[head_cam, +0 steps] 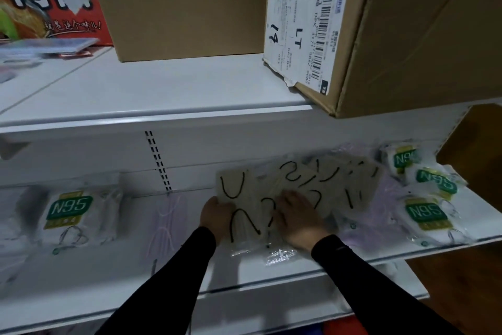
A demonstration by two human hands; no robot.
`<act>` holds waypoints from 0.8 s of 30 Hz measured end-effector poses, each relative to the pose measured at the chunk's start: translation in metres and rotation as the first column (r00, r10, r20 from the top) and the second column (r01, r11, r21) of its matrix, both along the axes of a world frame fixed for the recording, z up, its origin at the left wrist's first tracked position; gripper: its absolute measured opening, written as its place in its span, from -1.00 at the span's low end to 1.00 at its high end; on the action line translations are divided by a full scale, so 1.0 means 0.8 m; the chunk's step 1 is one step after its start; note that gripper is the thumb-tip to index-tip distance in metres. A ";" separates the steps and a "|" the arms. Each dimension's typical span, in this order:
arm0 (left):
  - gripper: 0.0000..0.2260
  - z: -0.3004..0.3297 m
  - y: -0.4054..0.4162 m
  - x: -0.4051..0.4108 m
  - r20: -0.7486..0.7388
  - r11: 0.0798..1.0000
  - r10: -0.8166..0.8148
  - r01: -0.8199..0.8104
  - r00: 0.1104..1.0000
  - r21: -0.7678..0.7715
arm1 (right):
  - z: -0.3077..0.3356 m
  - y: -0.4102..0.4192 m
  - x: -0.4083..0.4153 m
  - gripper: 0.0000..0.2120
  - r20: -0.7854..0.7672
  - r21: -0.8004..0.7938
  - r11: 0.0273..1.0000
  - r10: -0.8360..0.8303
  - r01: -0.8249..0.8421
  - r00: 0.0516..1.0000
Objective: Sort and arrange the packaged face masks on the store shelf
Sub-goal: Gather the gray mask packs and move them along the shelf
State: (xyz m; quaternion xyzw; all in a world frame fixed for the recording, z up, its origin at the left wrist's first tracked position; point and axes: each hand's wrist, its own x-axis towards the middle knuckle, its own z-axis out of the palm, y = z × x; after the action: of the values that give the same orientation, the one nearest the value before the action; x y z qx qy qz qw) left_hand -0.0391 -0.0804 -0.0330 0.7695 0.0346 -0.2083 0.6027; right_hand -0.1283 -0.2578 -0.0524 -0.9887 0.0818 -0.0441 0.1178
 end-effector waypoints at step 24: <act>-0.80 -0.042 -0.003 0.010 -0.133 0.954 -0.294 0.283 0.946 -0.097 | 0.008 0.004 -0.013 -0.61 0.072 0.215 0.977 -0.010 -0.006 0.997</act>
State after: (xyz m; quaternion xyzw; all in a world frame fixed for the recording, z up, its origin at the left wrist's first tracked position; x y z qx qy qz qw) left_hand -0.0312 -0.0830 -0.0663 0.7251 -0.0426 -0.3512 0.5908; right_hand -0.1383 -0.2544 -0.0462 -0.9678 0.0828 -0.0708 0.2268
